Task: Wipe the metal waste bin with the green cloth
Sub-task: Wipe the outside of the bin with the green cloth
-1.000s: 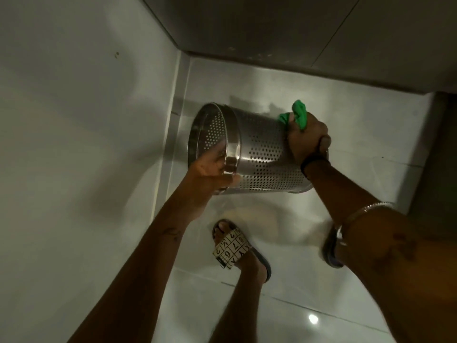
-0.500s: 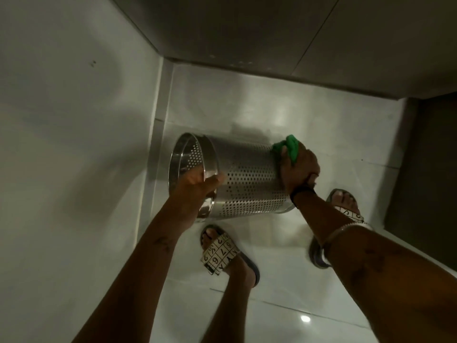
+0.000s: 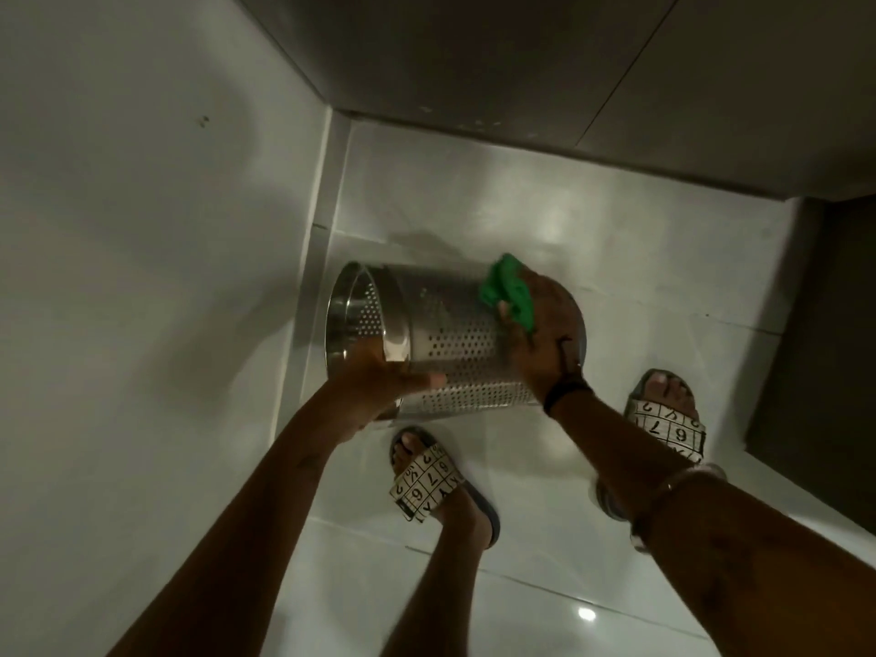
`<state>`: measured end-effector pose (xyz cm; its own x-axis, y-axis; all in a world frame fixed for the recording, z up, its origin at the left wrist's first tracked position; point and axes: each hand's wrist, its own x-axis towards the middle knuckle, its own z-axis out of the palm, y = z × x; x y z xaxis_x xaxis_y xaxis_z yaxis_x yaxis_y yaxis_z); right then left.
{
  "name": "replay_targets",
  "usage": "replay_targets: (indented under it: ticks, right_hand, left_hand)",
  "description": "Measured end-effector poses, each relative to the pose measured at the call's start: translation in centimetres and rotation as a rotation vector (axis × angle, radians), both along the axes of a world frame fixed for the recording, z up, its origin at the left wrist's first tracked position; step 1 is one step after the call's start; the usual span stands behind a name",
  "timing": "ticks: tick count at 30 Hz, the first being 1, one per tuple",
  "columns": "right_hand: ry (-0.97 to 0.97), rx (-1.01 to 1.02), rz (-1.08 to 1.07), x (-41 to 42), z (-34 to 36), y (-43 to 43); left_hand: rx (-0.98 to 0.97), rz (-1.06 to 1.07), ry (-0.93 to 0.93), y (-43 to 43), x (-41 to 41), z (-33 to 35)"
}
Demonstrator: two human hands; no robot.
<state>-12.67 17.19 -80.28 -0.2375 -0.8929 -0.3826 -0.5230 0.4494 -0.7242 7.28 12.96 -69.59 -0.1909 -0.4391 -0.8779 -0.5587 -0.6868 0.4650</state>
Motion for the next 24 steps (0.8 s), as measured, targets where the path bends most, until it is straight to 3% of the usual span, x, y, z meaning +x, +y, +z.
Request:
replay_targets:
  ticks: [2,4,5,7,9,11,13,16,20,22,24]
  right_hand:
    - [0.075,0.267,-0.100,-3.2,-2.3,0.0]
    - [-0.054,0.389,-0.202,-3.9,-2.1,-1.7]
    - [-0.157,0.340,-0.154,-2.9,-0.9,-2.8]
    - [-0.263,0.047,0.067,1.0,2.7,-4.8]
    - [-0.371,-0.221,0.128,4.7,5.8,-5.1]
    - [-0.311,-0.351,0.182,6.4,6.3,-2.6]
    - [-0.310,-0.218,0.237,5.7,4.0,1.1]
    - [-0.278,0.176,0.031,2.7,0.1,5.3]
    - [-0.220,0.486,-0.074,1.6,-2.2,2.8]
    - [-0.344,0.323,-0.062,2.8,0.7,-0.2]
    - [-0.479,-0.042,-0.040,4.5,4.6,-2.4]
  left_hand:
    - [-0.012,0.107,-0.038,-0.1,-0.8,-0.3]
    - [-0.013,0.107,-0.034,-0.1,-2.1,-0.2]
    - [-0.026,0.056,-0.033,0.2,-2.7,0.0]
    - [-0.059,-0.073,-0.018,1.1,-3.0,0.5]
    - [-0.023,-0.134,-0.008,2.2,-2.4,0.8]
    - [0.017,-0.154,-0.009,2.5,-1.1,1.2]
    - [0.045,-0.108,-0.022,2.0,0.1,1.3]
    - [0.086,0.035,0.016,1.1,0.8,1.0]
    - [-0.009,-0.007,-0.083,1.9,-0.2,0.6]
    - [-0.055,-0.130,-0.093,2.6,-0.7,0.7]
    - [-0.060,-0.217,-0.083,3.0,-0.1,1.1]
